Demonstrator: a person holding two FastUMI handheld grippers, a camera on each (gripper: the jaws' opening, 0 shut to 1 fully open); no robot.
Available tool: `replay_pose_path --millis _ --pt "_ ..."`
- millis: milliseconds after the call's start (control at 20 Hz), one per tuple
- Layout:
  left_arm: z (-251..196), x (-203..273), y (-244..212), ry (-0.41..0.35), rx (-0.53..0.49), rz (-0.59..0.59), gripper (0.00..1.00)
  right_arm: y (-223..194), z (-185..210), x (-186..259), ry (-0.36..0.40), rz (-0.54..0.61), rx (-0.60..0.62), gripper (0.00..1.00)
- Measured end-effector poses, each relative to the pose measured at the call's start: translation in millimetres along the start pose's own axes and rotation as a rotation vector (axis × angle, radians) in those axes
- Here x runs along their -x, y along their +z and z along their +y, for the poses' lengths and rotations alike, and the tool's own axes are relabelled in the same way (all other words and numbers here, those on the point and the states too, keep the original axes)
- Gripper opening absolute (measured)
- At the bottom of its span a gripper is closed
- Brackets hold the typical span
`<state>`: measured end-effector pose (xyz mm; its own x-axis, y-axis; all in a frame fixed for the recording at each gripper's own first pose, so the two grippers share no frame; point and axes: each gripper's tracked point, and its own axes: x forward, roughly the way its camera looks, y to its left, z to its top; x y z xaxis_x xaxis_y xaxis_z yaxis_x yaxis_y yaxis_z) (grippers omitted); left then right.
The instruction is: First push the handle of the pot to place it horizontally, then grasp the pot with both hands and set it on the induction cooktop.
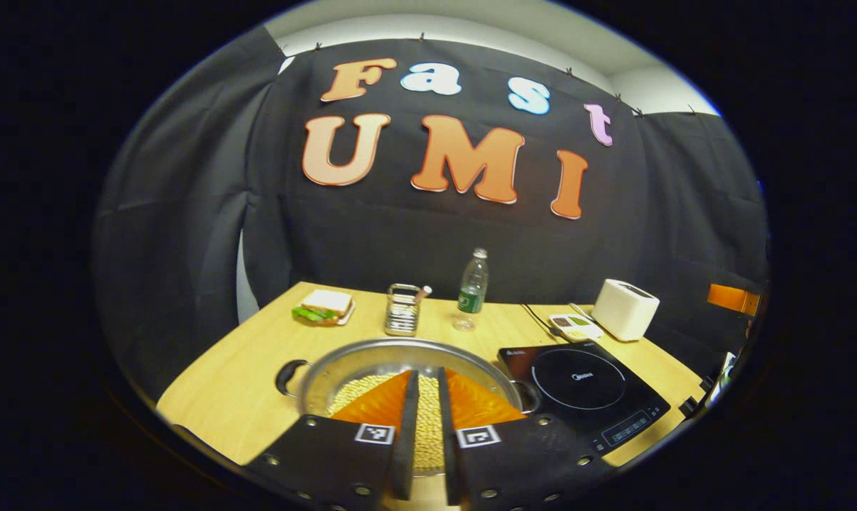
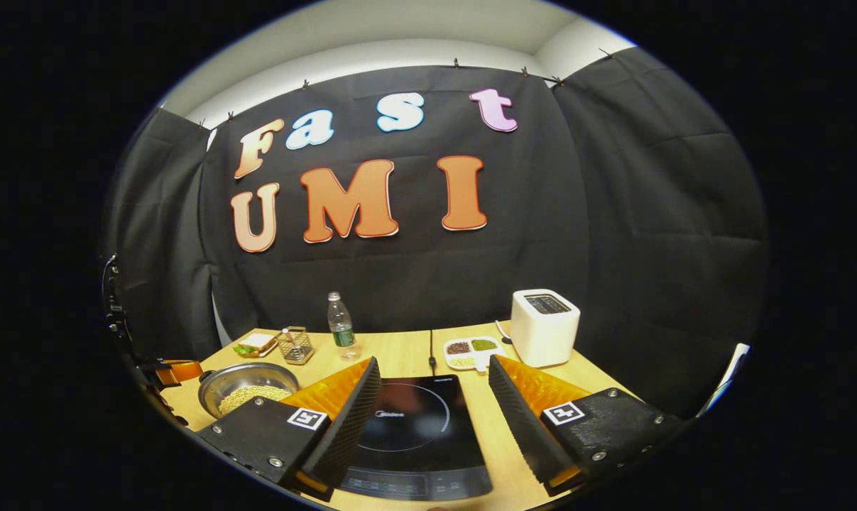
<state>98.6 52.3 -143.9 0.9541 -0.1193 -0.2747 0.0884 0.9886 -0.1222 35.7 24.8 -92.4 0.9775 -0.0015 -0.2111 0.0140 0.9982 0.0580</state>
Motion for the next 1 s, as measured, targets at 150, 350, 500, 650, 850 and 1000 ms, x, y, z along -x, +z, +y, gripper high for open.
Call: replay_pose_path --millis 150,350,500,650,850,1000 --pt "39.7 4.7 -0.9 0.022 -0.01 -0.007 0.64 -7.0 39.4 -5.6 0.028 0.004 0.005 0.95" --pt "79.5 -0.6 -7.4 0.041 0.018 0.004 0.87 -23.4 93.3 -19.7 0.063 0.03 0.01 0.95" --pt "105.1 -13.1 -13.8 0.059 0.006 0.011 0.87 -43.6 130.0 -37.9 0.072 0.064 0.033 0.95" --pt "122.5 -26.3 -24.9 0.065 0.003 0.045 0.87 -77.0 165.3 -57.4 0.088 0.142 0.052 0.95" --pt "124.0 -51.9 -53.7 0.023 -0.008 0.13 0.87 -117.5 195.9 -83.5 0.089 0.232 0.104 0.96" --pt "127.5 -68.8 -72.6 0.008 -0.002 0.19 0.88 -147.9 213.0 -95.0 0.107 0.3 0.116 0.96"
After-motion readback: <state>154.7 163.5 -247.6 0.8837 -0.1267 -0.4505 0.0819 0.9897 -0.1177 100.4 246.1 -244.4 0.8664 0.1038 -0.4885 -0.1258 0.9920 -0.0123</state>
